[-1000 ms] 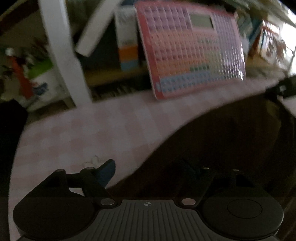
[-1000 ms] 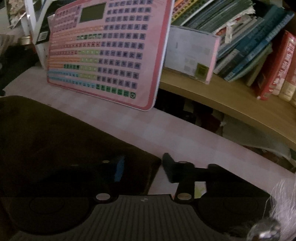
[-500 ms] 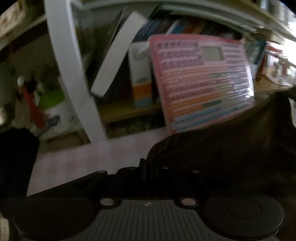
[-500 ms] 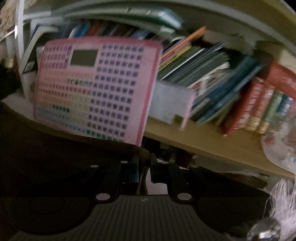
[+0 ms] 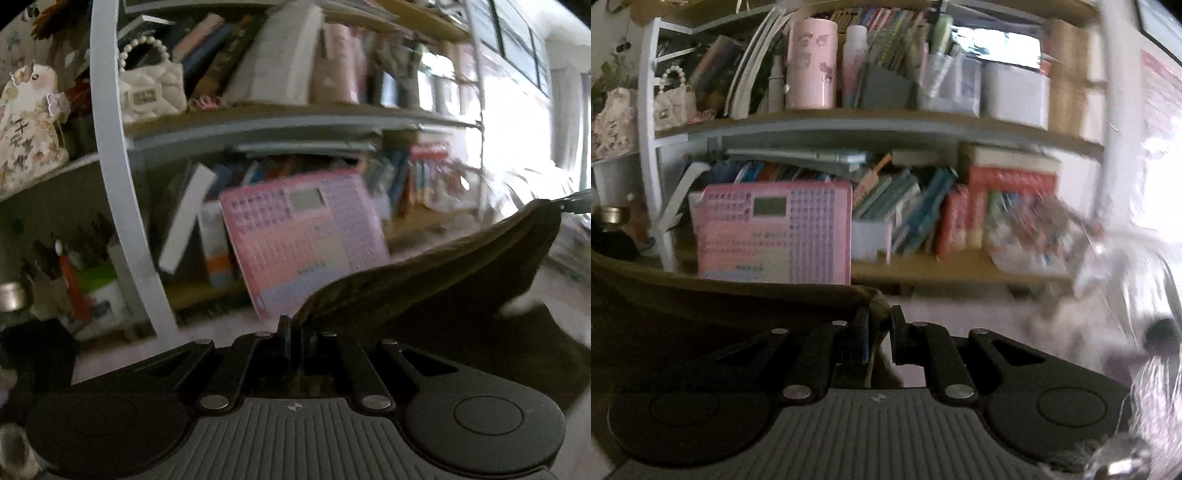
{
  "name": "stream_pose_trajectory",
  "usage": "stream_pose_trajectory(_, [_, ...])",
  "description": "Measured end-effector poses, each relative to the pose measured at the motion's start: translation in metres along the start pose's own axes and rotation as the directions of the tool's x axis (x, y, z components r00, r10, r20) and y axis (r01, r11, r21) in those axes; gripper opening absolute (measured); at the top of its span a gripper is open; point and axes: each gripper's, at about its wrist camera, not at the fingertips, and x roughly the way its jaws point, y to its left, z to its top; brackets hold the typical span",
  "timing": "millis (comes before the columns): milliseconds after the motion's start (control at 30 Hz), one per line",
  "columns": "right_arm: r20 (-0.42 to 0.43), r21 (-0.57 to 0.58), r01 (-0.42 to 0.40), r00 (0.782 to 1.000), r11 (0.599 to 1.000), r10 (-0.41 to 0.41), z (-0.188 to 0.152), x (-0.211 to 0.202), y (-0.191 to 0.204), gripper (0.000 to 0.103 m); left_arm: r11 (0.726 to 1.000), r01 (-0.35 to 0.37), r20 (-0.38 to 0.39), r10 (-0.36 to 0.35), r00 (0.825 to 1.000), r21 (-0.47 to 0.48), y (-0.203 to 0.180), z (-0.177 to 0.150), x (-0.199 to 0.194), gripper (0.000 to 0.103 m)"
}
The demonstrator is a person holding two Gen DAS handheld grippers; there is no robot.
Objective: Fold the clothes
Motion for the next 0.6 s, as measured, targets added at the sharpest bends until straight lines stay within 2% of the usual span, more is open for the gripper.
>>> stream_pose_trajectory(67, [-0.045,0.044,0.005,0.999,0.999,-0.003,-0.029,-0.024,0.002,0.01,1.0,0.017,-0.044,-0.018,0.999,-0.023,-0.008,-0.024,-0.01,0.007])
stream_pose_trajectory(167, [-0.167,0.122,0.031,0.986,0.992,-0.01,-0.085,-0.045,0.012,0.011,0.998,0.028,-0.134,-0.036,0.99,-0.061,-0.019,-0.057,-0.019,0.012])
stream_pose_trajectory(200, [-0.204,0.141,0.053,0.979,0.989,-0.024,-0.098,-0.049,0.015,0.013,0.997,0.02,-0.158,-0.032,0.987,-0.074,-0.021,-0.065,-0.022,0.017])
stream_pose_trajectory(233, [-0.24,0.158,0.076,0.97,0.984,-0.037,-0.11,-0.053,0.018,0.02,0.996,0.005,-0.178,-0.021,0.984,-0.092,-0.022,-0.072,-0.025,0.019])
stream_pose_trajectory(333, [-0.325,0.218,0.14,0.944,0.966,-0.063,-0.142,-0.065,0.026,0.027,0.982,-0.038,-0.202,0.0,0.979,-0.185,-0.021,-0.087,-0.04,0.036])
stream_pose_trajectory(367, [-0.331,0.262,0.152,0.942,0.953,-0.059,-0.148,-0.073,0.026,0.031,0.972,-0.051,-0.196,0.005,0.981,-0.231,-0.018,-0.09,-0.047,0.049])
stream_pose_trajectory(400, [-0.331,0.301,0.159,0.942,0.94,-0.053,-0.15,-0.078,0.026,0.033,0.958,-0.063,-0.185,0.011,0.983,-0.279,-0.015,-0.093,-0.053,0.056])
stream_pose_trajectory(433, [-0.329,0.35,0.157,0.944,0.923,-0.036,-0.153,-0.084,0.027,0.035,0.938,-0.068,-0.171,0.01,0.985,-0.341,-0.01,-0.095,-0.058,0.056])
stream_pose_trajectory(467, [-0.325,0.399,0.155,0.945,0.904,-0.019,-0.155,-0.089,0.027,0.037,0.906,-0.062,-0.159,-0.006,0.987,-0.419,-0.004,-0.098,-0.061,0.056])
stream_pose_trajectory(500, [-0.326,0.442,0.149,0.945,0.884,0.004,-0.156,-0.092,0.028,0.038,0.852,-0.042,-0.144,-0.039,0.989,-0.522,0.004,-0.103,-0.061,0.056])
stream_pose_trajectory(533, [-0.327,0.487,0.143,0.944,0.861,0.029,-0.156,-0.093,0.029,0.043,0.769,-0.016,-0.122,-0.081,0.989,-0.639,0.013,-0.11,-0.06,0.056])
stream_pose_trajectory(600, [-0.311,0.617,0.134,0.947,0.776,0.084,-0.158,-0.092,0.027,0.047,0.559,0.027,-0.064,-0.144,0.988,-0.829,0.028,-0.127,-0.052,0.056])
